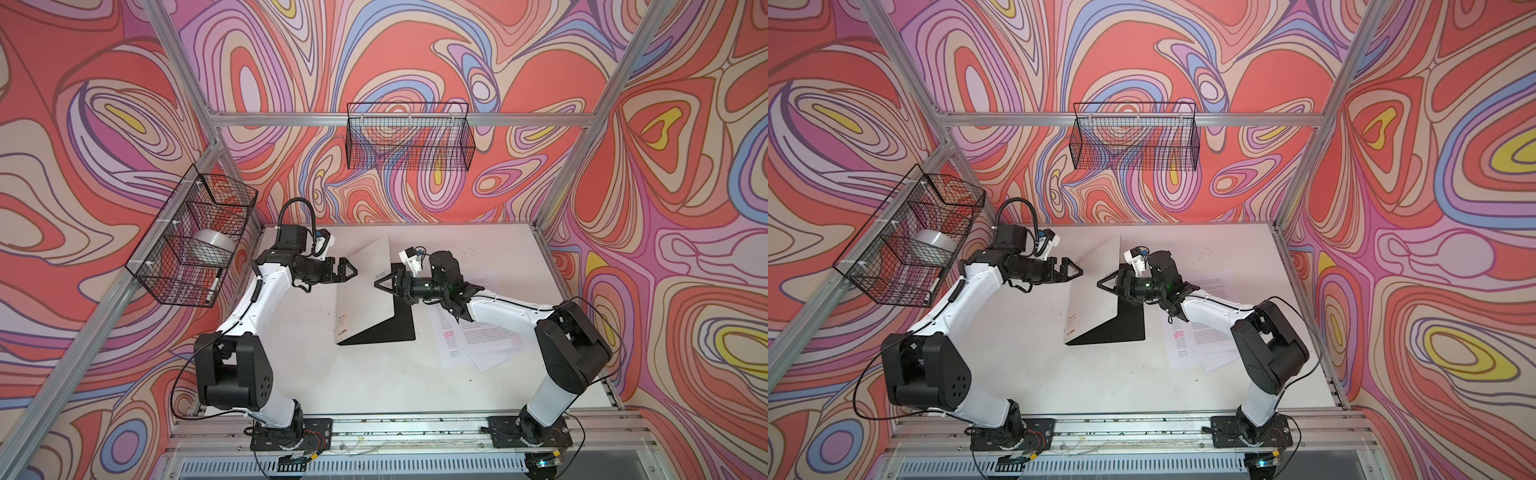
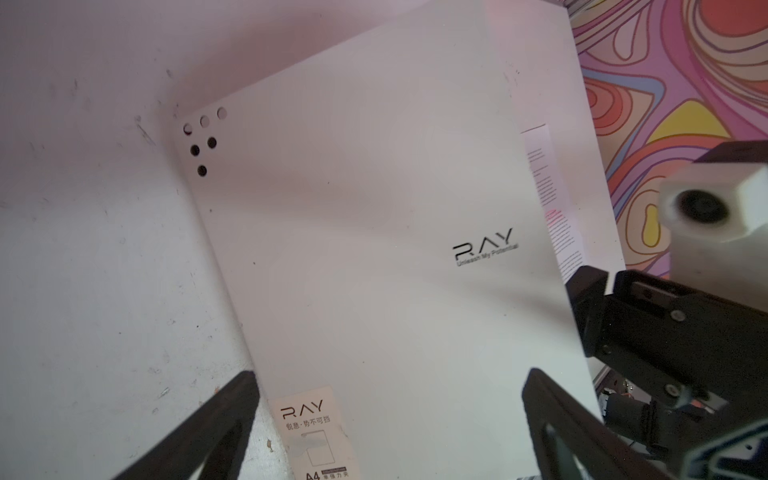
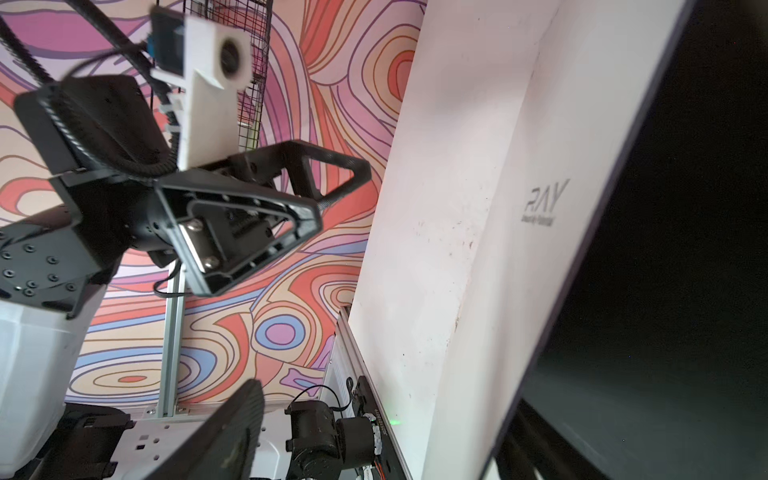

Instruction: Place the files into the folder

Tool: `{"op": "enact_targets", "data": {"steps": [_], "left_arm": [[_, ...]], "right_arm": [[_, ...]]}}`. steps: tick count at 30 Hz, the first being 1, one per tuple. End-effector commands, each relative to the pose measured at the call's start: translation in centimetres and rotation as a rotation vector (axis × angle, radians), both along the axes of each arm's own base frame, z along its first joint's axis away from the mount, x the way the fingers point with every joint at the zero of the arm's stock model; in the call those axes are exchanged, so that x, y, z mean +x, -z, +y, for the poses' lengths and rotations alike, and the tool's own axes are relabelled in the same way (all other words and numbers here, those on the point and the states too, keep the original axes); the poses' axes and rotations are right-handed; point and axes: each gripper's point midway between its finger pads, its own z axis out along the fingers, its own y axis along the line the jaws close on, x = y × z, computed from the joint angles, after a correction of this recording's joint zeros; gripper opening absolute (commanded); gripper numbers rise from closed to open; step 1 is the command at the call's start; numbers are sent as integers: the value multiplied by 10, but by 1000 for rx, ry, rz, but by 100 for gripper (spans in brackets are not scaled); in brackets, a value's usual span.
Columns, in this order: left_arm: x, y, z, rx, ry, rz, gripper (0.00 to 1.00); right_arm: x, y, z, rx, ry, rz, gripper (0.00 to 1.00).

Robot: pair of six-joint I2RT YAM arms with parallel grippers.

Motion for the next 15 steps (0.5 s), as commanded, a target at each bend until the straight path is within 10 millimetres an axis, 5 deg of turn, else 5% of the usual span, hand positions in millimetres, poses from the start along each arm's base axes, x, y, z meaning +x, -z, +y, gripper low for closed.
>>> {"op": "enact_targets", "data": {"steps": [1, 10, 15], "left_arm": [[4, -13, 1, -30, -38, 48, 100], [39, -23, 0, -38, -83, 114, 100], [40, -24, -2, -42, -86, 127, 100]], "right_arm": [[-3, -8, 14, 21, -44, -35, 87], [-1, -12, 33, 38, -71, -49, 87], [0, -19, 43, 50, -80, -66, 86]]}}
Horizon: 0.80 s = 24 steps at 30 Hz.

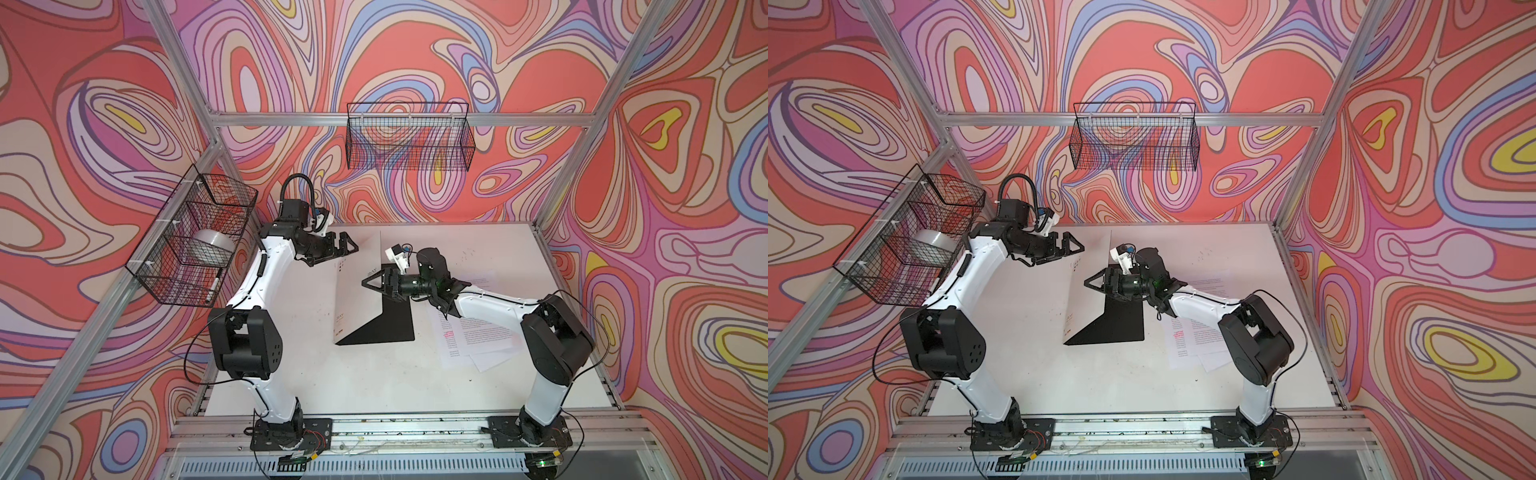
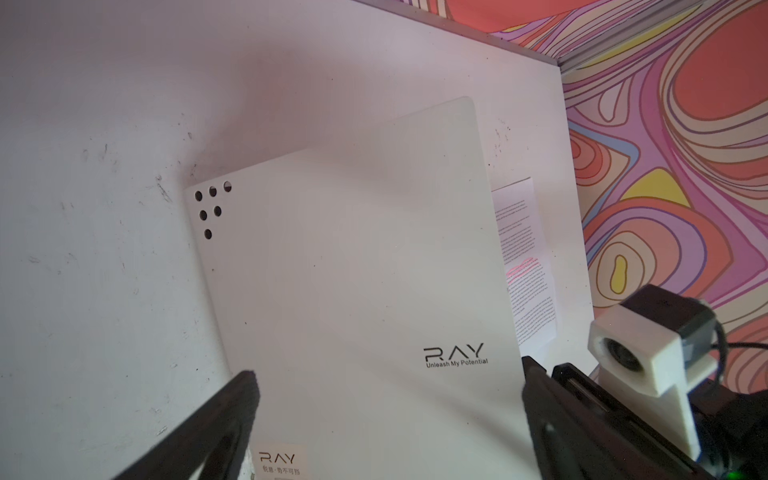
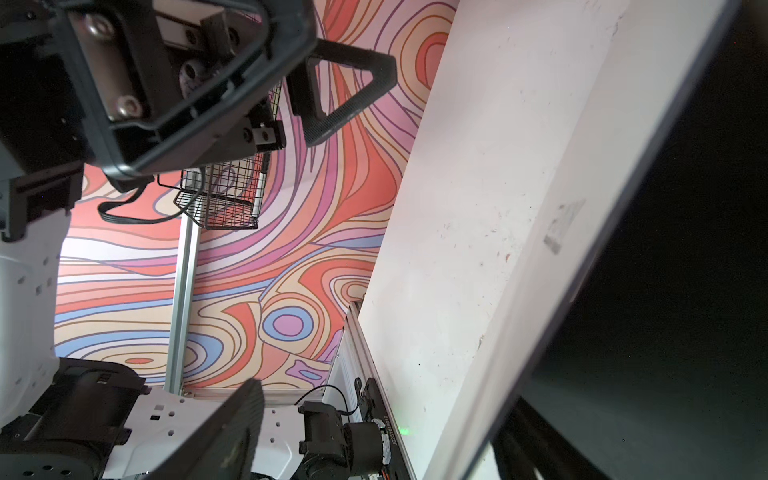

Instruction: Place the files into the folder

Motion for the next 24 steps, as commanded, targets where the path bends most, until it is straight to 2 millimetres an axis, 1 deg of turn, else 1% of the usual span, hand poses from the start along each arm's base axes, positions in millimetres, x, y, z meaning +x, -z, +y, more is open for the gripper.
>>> {"op": "enact_targets", "data": {"steps": [1, 6, 10, 14, 18, 24], "left_arm": [[-9, -6, -3, -3, -6, 31, 100], [-16, -19, -16, 49, 51, -36, 100], [-18, -20, -23, 87, 67, -33, 100], [-16, -22, -24, 86, 60, -20, 100], [-17, -24, -27, 98, 63, -25, 100], [-14, -20, -19, 164, 35, -17, 100]], "right_arm": [[0, -13, 12, 29, -22, -44, 86], [-2, -22, 24, 43, -38, -57, 86], [-4, -29, 31, 54, -46, -70, 86], [-6, -32, 35, 58, -49, -77, 86], [-9, -38, 44, 69, -65, -87, 87], [-10, -44, 52, 88, -79, -100, 86]]}}
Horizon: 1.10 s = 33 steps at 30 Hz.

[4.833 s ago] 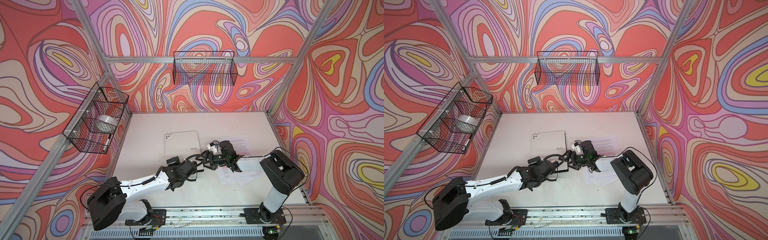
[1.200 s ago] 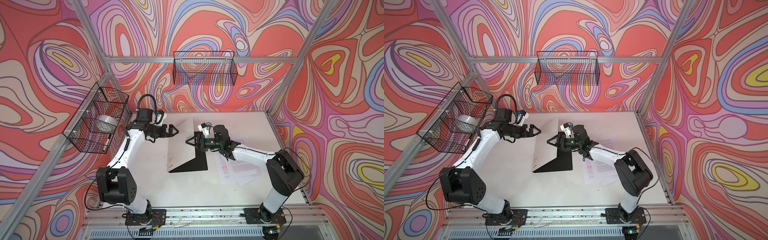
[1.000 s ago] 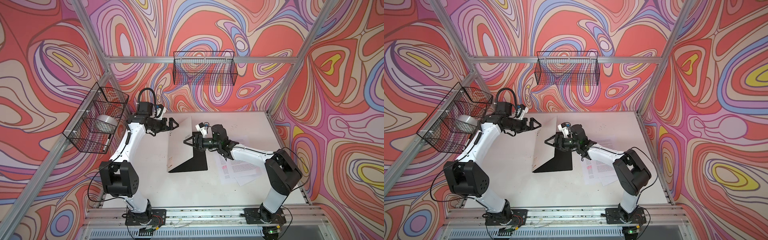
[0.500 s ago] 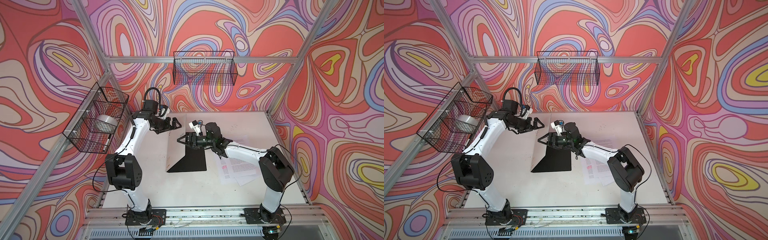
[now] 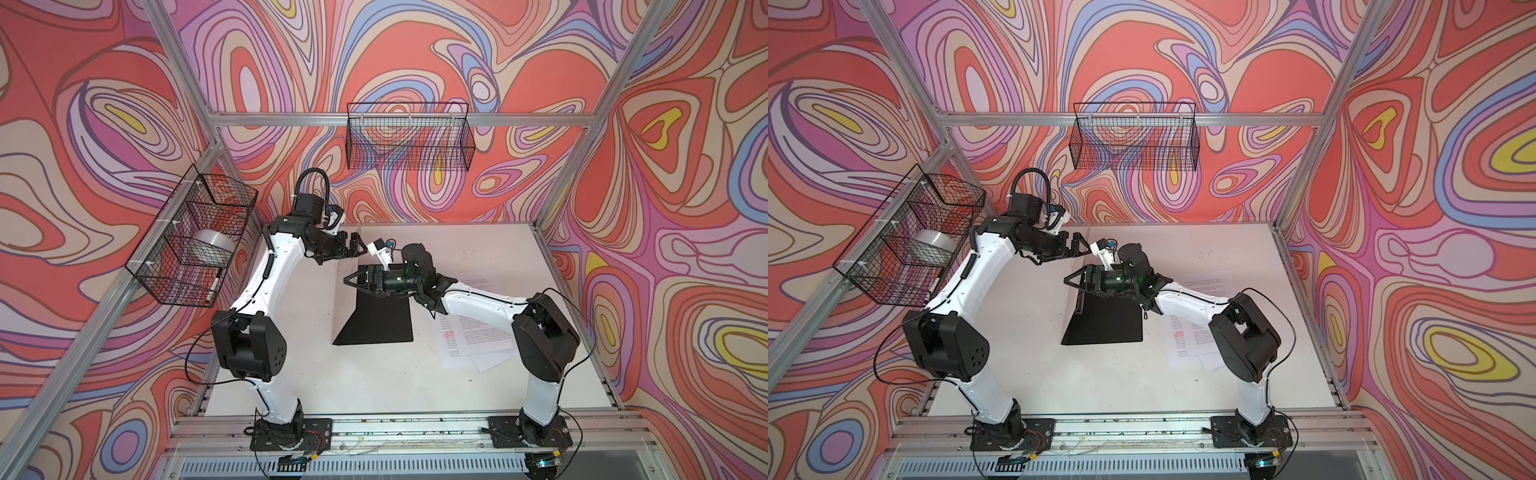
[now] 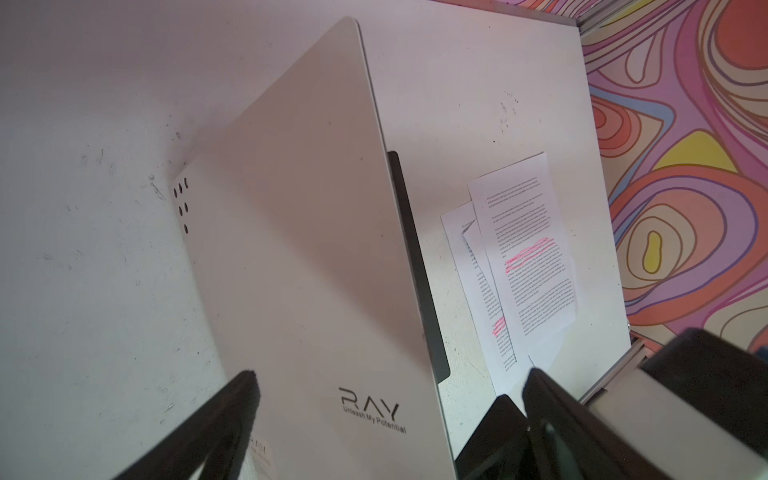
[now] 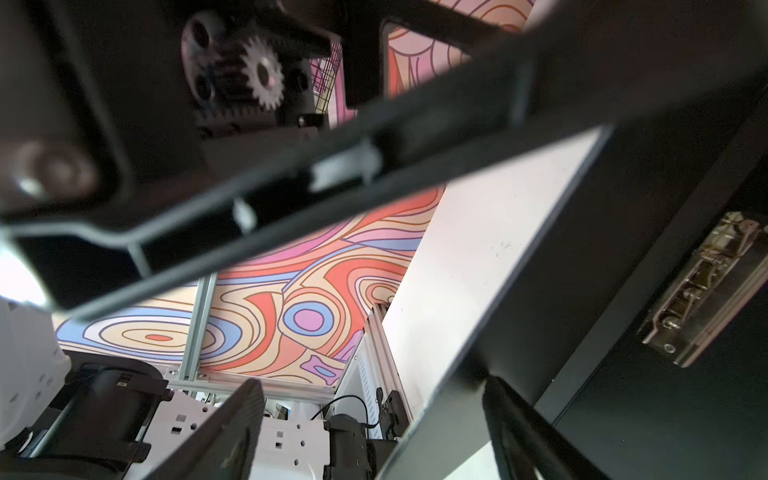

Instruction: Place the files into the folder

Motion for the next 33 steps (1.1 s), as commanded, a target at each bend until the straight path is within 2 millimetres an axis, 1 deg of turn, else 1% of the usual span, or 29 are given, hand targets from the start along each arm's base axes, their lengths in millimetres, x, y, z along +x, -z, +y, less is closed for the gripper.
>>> {"op": "enact_targets", "data": {"steps": [1, 8, 11, 18, 22, 26, 32, 33], "left_arm": [[-1, -3, 8, 64, -23, 1, 100], [1, 7, 22, 163, -42, 8, 92], [2, 10, 28, 205, -55, 7, 86], [2, 12, 33, 249, -59, 0, 84], [4, 14, 41, 293, -72, 2, 82], [4, 14, 48, 338, -83, 4, 73], [4, 16, 56, 392, -88, 4, 56], [3, 17, 58, 405, -90, 6, 51]], "right_arm": [[1, -10, 9, 31, -9, -27, 87], [1, -13, 15, 52, -24, -27, 87], [0, -13, 17, 59, -30, -24, 87], [-1, -14, 21, 69, -45, -24, 86], [-2, -17, 24, 82, -55, -27, 86], [-3, -18, 26, 86, -65, -27, 87], [-3, -18, 28, 101, -77, -26, 87], [-3, -19, 28, 103, -77, -29, 87]]}}
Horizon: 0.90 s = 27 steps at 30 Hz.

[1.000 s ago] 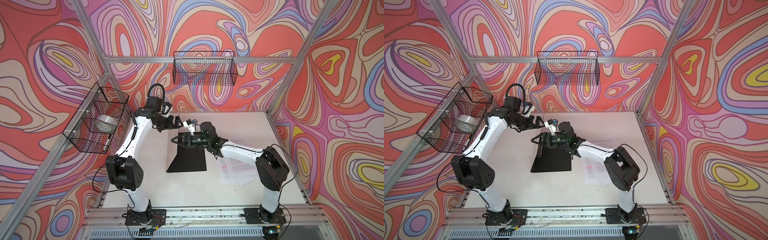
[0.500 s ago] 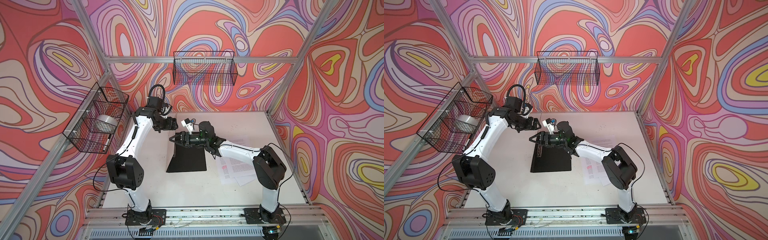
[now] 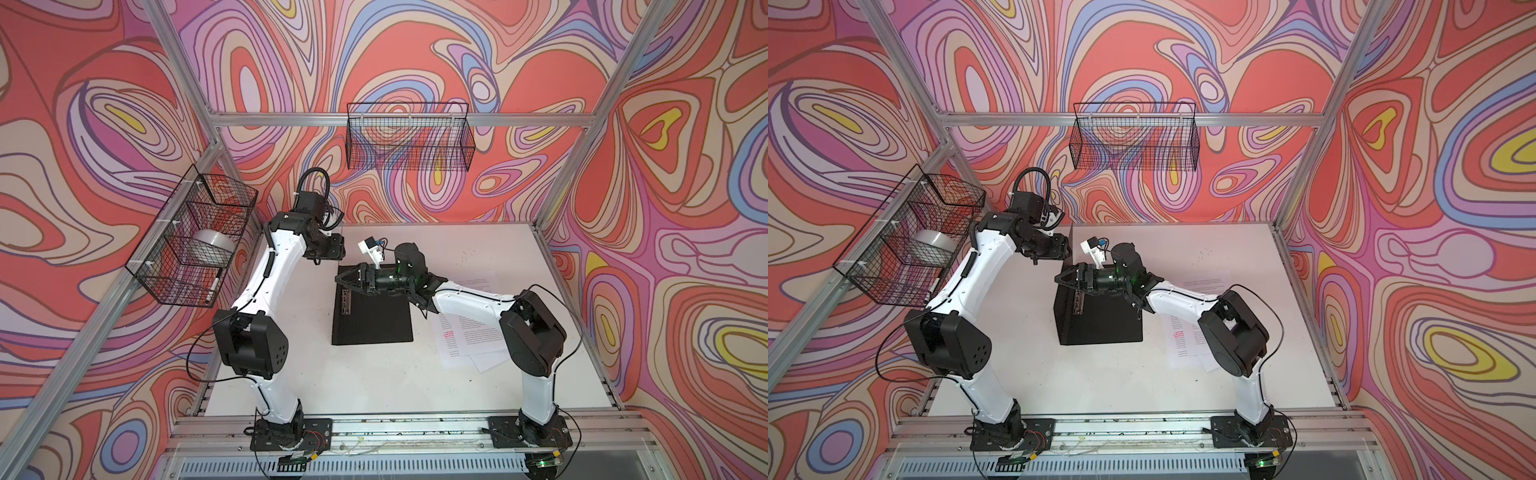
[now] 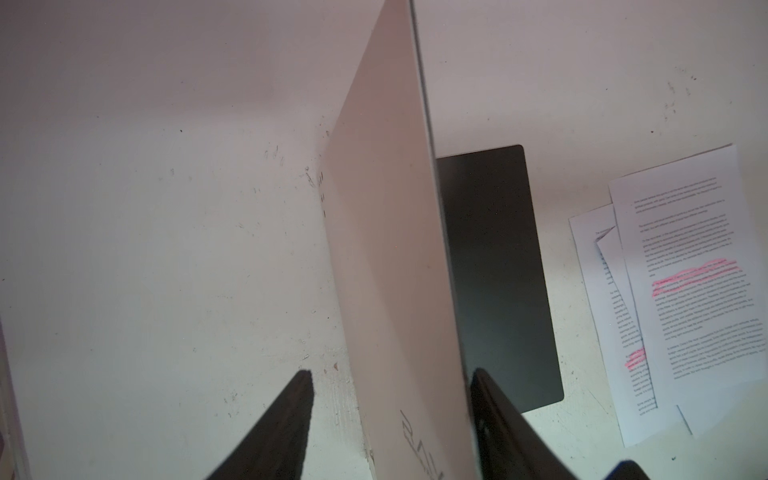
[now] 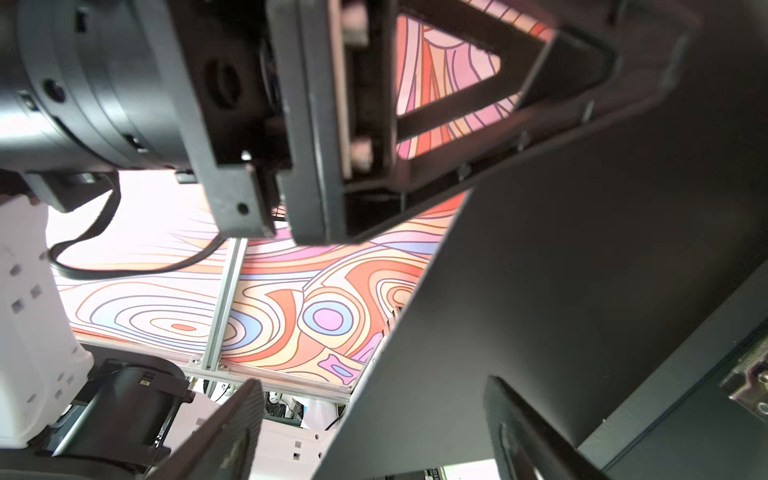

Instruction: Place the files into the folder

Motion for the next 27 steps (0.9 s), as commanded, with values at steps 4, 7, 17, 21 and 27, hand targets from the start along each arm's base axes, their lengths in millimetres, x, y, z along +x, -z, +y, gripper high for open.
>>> {"op": "enact_targets", "data": {"steps": [4, 7, 17, 21, 27], "left_arm": [[-5, 10, 15, 107, -9, 38, 35], [-6, 10, 21, 138, -14, 32, 26], [-14, 16, 40, 166, -42, 44, 3], [-17, 21, 46, 166, -63, 46, 0], [-20, 22, 54, 136, -114, 47, 0]], "right_arm": [[-4, -10, 5, 32, -24, -29, 87], [-5, -4, 2, 3, -16, -31, 87], [0, 46, -34, -292, 138, -39, 85], [-5, 56, -49, -356, 166, -44, 85], [-6, 81, -66, -467, 210, -26, 84]]}}
